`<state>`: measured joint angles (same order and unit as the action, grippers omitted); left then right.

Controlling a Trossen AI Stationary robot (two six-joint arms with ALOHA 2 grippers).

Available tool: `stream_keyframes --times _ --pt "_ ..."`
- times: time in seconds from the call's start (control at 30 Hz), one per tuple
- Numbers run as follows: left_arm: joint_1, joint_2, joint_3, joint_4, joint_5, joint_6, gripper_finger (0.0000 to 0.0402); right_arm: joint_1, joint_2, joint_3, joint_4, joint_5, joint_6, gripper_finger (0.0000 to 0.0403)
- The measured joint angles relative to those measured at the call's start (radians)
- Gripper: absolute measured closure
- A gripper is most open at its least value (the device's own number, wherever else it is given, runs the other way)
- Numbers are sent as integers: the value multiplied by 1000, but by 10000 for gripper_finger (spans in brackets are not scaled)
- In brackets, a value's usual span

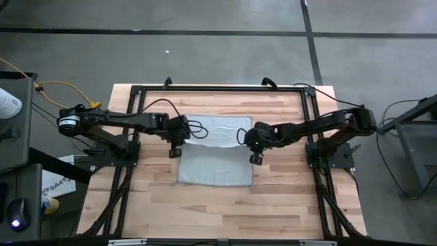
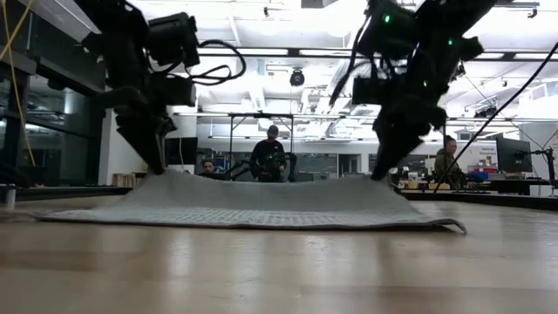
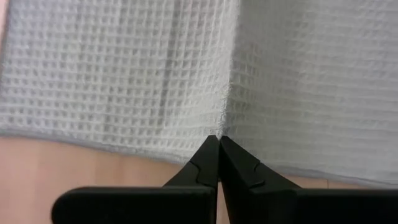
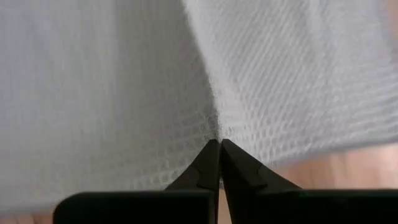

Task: Fold microfiber towels
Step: Fold the gray towel

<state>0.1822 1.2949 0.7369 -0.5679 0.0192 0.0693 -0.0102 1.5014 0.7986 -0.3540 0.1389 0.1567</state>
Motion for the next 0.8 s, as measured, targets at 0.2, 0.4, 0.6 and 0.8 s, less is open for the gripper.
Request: stream_keyframes --times 0.2,0.4,0.6,0.8 --pt "-8 -1 46 -38 -49 5 401 2 -110 1 -23 71 3 400" --pt "-30 -2 104 -112 -144 5 401 2 -214 1 -74 117 8 400" --pt "-77 -14 169 -178 -237 5 402 2 -247 2 -104 126 22 400" --pt "-100 -46 211 -231 -268 -8 401 5 -247 2 -107 125 22 400"
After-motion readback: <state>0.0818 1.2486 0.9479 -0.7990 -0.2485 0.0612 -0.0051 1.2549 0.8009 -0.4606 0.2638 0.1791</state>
